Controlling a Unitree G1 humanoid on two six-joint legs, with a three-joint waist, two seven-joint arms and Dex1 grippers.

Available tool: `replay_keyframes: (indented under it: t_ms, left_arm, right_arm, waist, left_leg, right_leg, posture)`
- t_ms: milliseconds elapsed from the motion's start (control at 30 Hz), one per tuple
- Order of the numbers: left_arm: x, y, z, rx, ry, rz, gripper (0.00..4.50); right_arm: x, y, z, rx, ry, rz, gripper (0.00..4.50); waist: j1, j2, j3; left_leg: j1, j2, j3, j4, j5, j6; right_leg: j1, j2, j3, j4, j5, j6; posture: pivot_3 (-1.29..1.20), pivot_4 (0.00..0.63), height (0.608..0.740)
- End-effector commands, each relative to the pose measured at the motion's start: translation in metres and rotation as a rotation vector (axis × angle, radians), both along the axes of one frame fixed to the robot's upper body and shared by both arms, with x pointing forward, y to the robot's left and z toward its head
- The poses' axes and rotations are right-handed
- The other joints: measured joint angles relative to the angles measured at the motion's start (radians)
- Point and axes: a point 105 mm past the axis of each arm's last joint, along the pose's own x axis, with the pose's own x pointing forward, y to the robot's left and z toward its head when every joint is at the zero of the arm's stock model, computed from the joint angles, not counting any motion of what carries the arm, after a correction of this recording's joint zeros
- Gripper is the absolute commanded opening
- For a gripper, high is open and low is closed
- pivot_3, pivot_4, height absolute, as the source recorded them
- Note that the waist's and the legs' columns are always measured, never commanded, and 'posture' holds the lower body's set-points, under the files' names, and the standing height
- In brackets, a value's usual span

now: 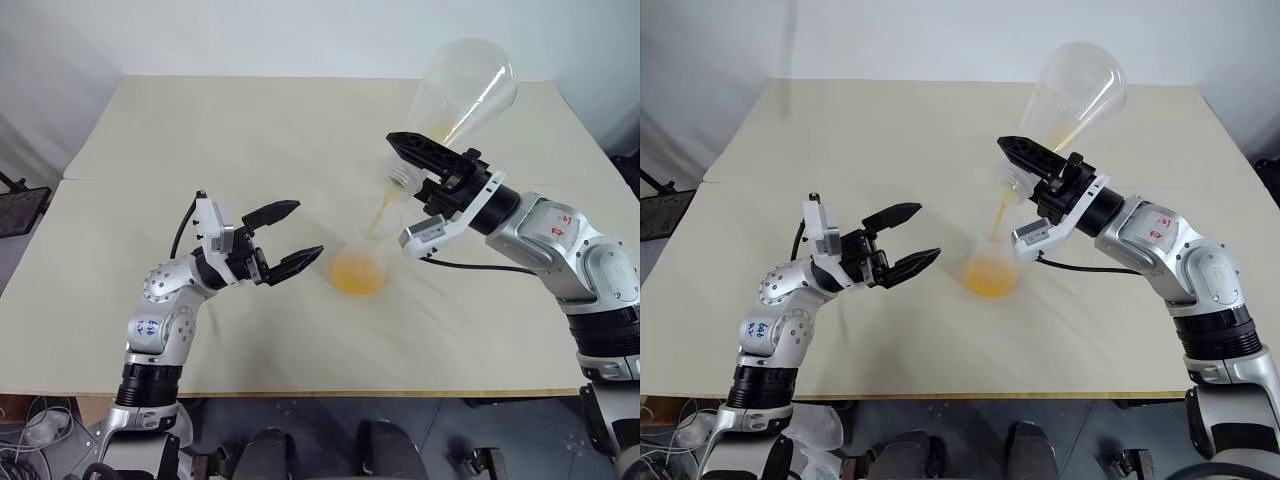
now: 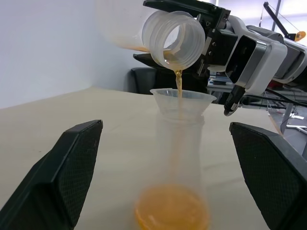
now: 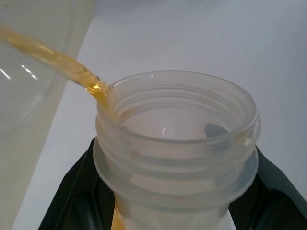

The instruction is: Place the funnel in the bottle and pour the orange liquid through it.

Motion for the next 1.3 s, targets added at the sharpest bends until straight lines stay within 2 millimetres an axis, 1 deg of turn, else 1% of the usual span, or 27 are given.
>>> replay_keyframes:
  t_ms: [33,267,1000,1133,1300]
  left_arm:
    - [-0.002,0.0,0.006,-0.012,-0.033,0.004,4.5]
    - [-0.002,0.0,0.006,-0.012,-0.031,0.004,4.5]
    - [0.001,-0.001,0.007,-0.016,-0.035,-0.002,4.5]
    - [0.001,-0.002,0.006,-0.017,-0.036,-0.001,4.5]
    - [0.001,-0.001,0.006,-0.014,-0.033,-0.001,4.5]
  right_arm:
    - [-0.009,0.003,0.013,0.011,-0.059,0.034,2.47]
    - [-0.01,0.001,0.018,0.012,-0.091,0.03,2.47]
    - [-0.013,0.001,0.024,0.01,-0.121,0.04,2.47]
    - [-0.011,-0.001,0.022,0.056,-0.07,0.045,2.47]
    - [-0.008,-0.008,0.02,0.207,0.073,0.057,2.47]
  waist:
    - [0.0,0.0,0.0]
    - [0.0,0.0,0.0]
    - [0.0,0.0,0.0]
    - [0.0,0.0,0.0]
    - [0.0,0.0,0.0]
  left_leg:
    - [0.0,0.0,0.0,0.0,0.0,0.0]
    - [0.0,0.0,0.0,0.0,0.0,0.0]
    - [0.0,0.0,0.0,0.0,0.0,0.0]
    - [0.0,0.0,0.0,0.0,0.0,0.0]
    - [0.0,0.0,0.0,0.0,0.0,0.0]
  right_leg:
    - [0.0,0.0,0.0,0.0,0.0,0.0]
    - [0.0,0.0,0.0,0.0,0.0,0.0]
    - [0.0,0.0,0.0,0.0,0.0,0.0]
    - [0.0,0.0,0.0,0.0,0.0,0.0]
    - [0.0,0.0,0.0,0.0,0.0,0.0]
  posture:
    - [0.0,0.15,0.74]
    - [0.0,0.15,0.74]
    - [0.0,0.15,0.74]
    - [0.0,0.15,0.74]
    - [0.0,0.15,0.74]
